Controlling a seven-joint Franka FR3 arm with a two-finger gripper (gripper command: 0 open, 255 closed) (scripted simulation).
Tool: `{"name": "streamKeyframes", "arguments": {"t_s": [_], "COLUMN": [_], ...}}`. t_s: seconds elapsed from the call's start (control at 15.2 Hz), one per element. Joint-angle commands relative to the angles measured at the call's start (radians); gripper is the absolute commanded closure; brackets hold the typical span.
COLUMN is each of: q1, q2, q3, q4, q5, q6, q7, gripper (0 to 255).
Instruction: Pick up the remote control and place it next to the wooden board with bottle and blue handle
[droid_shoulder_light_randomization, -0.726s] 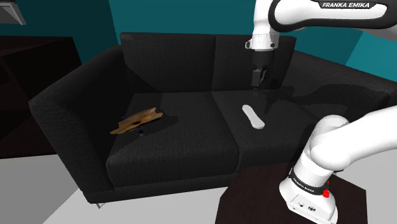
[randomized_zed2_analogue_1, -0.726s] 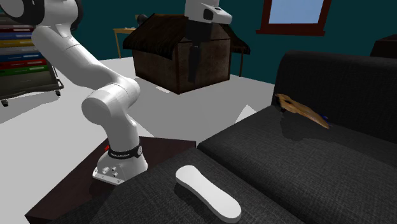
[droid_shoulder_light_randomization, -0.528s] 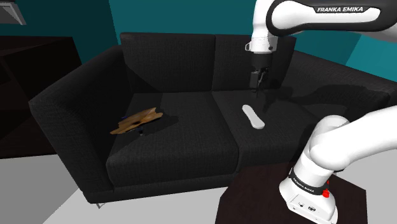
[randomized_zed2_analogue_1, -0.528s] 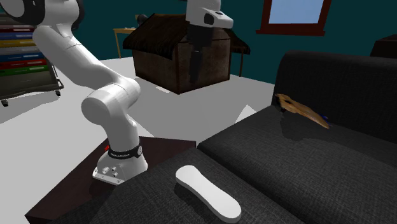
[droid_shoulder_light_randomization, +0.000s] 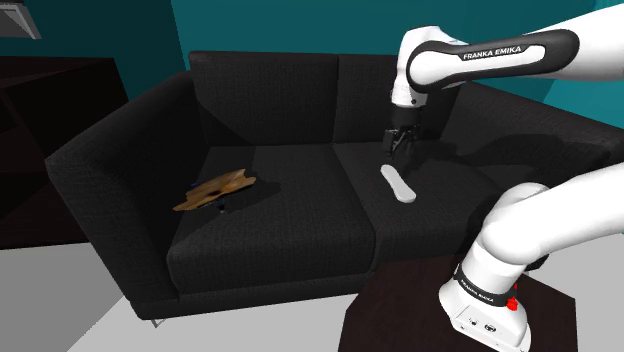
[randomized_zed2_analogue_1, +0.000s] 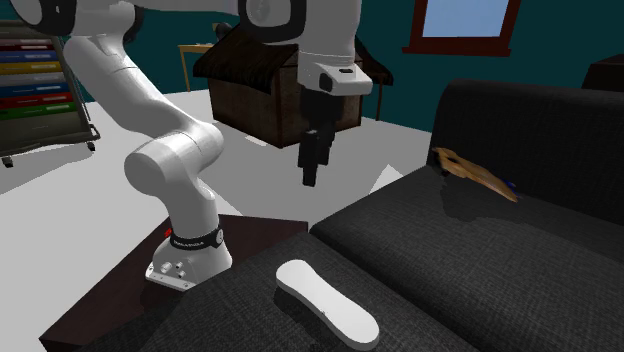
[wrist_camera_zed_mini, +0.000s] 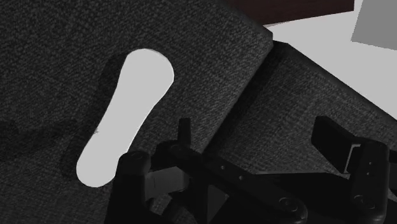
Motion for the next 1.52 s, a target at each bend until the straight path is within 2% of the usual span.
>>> {"name": "streamKeyframes", "arguments": {"t_s": [0.0, 0.79, 1.32, 1.45], "q1": [-0.031, -0.205, -0.203, -0.203], "q2": [0.027, 0.263, 0.360, 0.360], "q3": [-0.019, -0.141, -0.158, -0.158], "q4": [-0.030, -0.141, -0.184, -0.185], "q5": [-0.013, -0.071, -0.063, -0.063], "q6": [0.078, 0.537, 0.681, 0.681], "q7": [0.024, 0.158, 0.153, 0.153], "gripper": [0, 0, 0, 0]}}
